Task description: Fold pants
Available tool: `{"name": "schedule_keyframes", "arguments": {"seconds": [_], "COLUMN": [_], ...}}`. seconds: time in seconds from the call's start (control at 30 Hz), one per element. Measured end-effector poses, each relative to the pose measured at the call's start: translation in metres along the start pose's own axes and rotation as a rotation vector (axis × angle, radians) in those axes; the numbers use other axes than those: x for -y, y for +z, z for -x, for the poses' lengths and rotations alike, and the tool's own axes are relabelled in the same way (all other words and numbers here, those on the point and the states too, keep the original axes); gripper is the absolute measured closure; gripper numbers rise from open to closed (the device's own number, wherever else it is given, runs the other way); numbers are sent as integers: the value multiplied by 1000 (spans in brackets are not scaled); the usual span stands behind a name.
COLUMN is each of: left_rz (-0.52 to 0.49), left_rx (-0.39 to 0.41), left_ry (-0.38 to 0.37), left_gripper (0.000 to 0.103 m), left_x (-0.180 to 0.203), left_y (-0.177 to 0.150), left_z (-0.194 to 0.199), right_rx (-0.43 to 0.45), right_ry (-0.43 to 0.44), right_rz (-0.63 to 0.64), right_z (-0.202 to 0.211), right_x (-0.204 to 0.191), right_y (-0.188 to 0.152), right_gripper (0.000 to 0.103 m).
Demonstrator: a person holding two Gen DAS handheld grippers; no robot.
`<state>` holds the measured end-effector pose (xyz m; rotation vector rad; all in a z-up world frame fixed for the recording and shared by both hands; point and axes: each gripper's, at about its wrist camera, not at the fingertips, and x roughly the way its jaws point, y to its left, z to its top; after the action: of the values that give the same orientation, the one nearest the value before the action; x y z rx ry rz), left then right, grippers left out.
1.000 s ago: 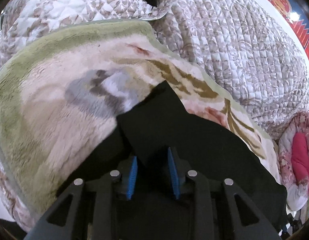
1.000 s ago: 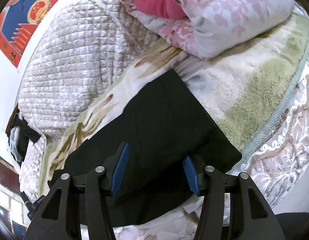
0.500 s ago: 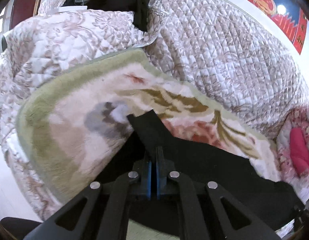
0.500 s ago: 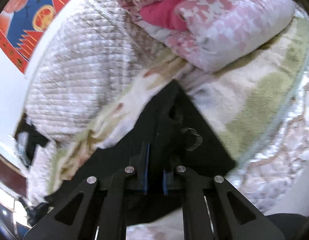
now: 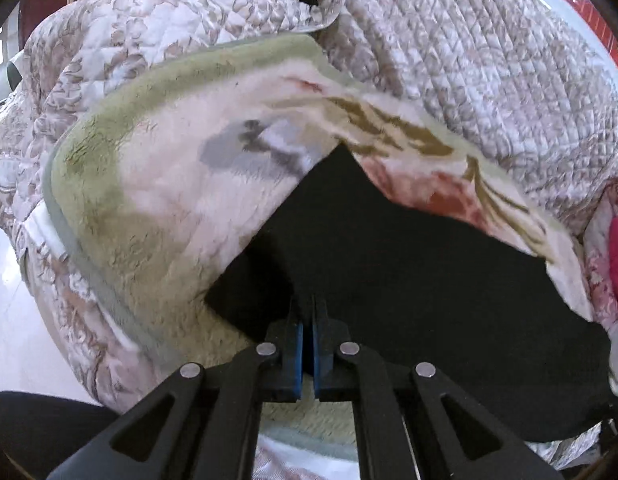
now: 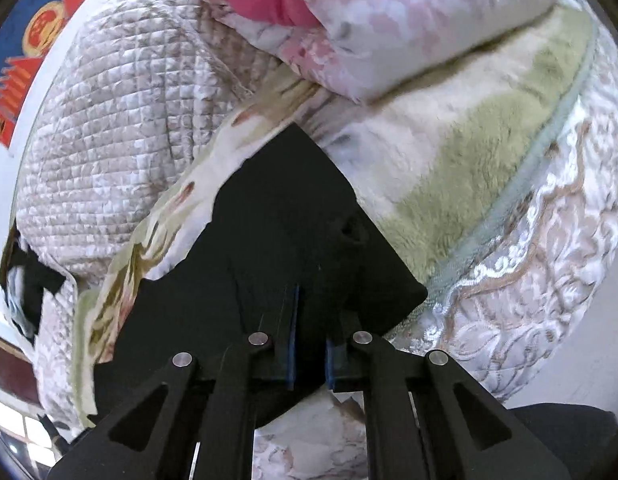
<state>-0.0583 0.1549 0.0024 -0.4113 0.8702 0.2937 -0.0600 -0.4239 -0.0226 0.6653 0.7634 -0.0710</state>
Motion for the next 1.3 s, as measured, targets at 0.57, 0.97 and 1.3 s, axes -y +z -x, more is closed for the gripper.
{"name": "schedule_keyframes", "arguments": {"seconds": [0.57,0.97,1.3], "left_rz": [-200,-291,-220], "left_rx": [78,35,77], "left_ry": [-79,22,83], "left_gripper": [70,68,68], "left_x": [72,95,74], "left_y": [42,41,49], "left_z": [0,-61,-62], "right_rx": [55,99,144], "right_ry": [-66,-158,-166], "right_rz": [463,551,539], "right_z": [-33,-78,-79], "right_x": [-76,-82,-88], "right_y": [39,47,49], "right_gripper": [56,60,60]}}
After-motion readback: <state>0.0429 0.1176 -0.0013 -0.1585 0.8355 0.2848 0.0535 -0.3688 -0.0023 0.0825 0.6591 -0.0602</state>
